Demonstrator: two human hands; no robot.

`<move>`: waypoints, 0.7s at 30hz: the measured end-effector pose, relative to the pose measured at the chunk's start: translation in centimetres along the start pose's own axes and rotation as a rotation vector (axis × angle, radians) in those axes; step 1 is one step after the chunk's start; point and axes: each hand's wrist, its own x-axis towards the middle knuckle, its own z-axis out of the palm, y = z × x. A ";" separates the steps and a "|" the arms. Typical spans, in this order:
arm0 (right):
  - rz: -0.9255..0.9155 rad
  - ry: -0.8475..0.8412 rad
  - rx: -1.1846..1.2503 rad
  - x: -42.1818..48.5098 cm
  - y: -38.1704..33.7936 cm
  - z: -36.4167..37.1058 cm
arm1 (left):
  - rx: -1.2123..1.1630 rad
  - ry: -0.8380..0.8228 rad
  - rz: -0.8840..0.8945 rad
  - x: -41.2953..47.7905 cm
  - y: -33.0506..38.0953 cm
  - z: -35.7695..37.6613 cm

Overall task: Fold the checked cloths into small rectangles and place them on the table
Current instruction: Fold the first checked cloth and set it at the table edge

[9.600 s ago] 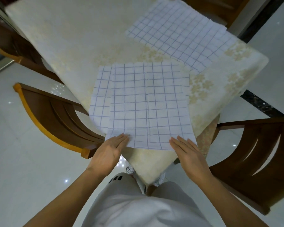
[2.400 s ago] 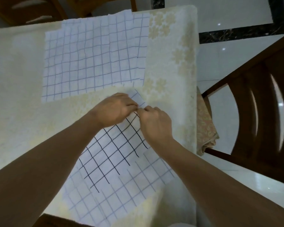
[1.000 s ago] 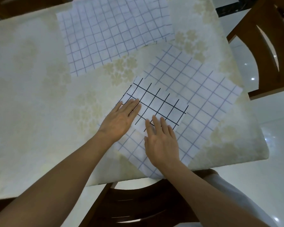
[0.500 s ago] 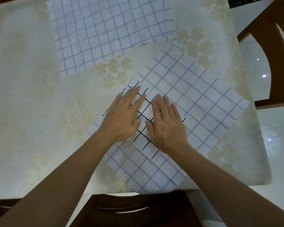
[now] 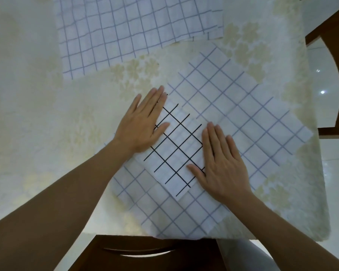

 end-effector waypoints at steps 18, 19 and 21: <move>-0.181 -0.049 -0.061 0.7 1.0 -0.6 | -0.088 0.078 -0.258 -7.4 5.5 2.6; -0.179 -0.052 -0.059 0.4 1.1 -0.6 | -0.076 0.056 -0.303 -7.5 5.1 2.4; -0.187 -0.047 -0.051 0.2 1.3 -0.8 | -0.082 0.025 -0.387 -7.8 5.7 1.8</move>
